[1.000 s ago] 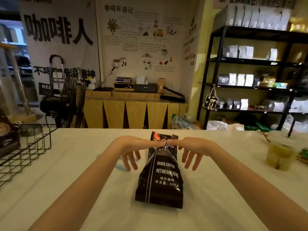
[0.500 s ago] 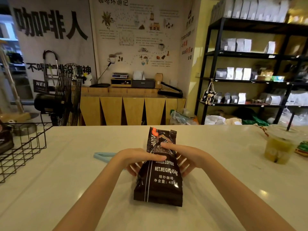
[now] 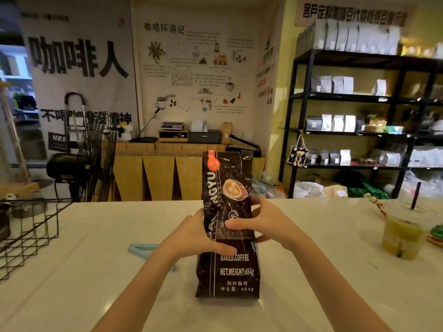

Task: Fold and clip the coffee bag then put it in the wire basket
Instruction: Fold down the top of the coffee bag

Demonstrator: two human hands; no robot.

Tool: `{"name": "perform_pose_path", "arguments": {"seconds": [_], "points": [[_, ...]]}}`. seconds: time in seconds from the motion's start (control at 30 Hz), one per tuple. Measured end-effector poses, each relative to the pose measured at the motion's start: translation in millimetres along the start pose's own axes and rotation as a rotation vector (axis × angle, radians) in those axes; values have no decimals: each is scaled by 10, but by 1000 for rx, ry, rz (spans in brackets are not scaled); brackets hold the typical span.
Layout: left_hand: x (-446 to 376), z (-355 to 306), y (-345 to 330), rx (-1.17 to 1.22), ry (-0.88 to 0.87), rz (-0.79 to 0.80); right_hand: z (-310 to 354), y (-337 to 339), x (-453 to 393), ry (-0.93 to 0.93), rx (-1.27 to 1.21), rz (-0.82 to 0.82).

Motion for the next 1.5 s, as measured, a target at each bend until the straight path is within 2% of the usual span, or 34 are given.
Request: {"name": "perform_pose_path", "arguments": {"seconds": [0.1, 0.2, 0.4, 0.6, 0.67, 0.7, 0.77, 0.83, 0.9, 1.0, 1.1, 1.13, 1.27, 1.4, 1.5], "points": [[4, -38, 13, -116, -93, -145, 57, 42, 53, 139, 20, -102], [24, -49, -31, -112, -142, -197, 69, 47, 63, 201, 27, -127], [-27, -7, -75, -71, -161, -144, 40, 28, 84, 188, 47, -15], [46, -99, -47, 93, -195, -115, 72, 69, 119, 190, 55, 67], [50, -77, -47, 153, -177, -171, 138, 129, 161, 209, 11, -9], [46, -61, -54, 166, -169, -195, 191, 172, 188, 238, -31, -114], [51, -49, -76, 171, -166, -216, 363, 268, 287, 387, -44, -432], [56, -53, -100, 172, -178, -228, 606, 318, 383, 605, 127, -693], [66, -65, -111, 182, -194, -246, 869, 292, 385, 819, 443, -766], [81, -76, -128, 177, -205, -302, 1177, 213, 254, 1034, 946, -638], [85, -86, -162, 164, -224, -342, 1330, 188, 92, 1015, 1258, -383], [81, -83, -175, 162, -227, -348, 1351, 176, 58, 1031, 1315, -348], [62, -90, -215, 140, -238, -365, 1292, 205, -45, 1247, 1365, -540], [20, -138, -295, 130, -279, -323, 1214, 239, -78, 1314, 1254, -644], [-16, -202, -378, 228, -264, -247, 1176, 287, -129, 1324, 1202, -682]]}}
Point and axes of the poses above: each hand's wrist, its own x-axis away from the middle knuckle, its own y-axis out of the back of the hand, z = x × y, the point moved 3 cm from there along -x, towards the middle knuckle, and after that the axes turned 8 degrees about x, right-handed, at the moved point
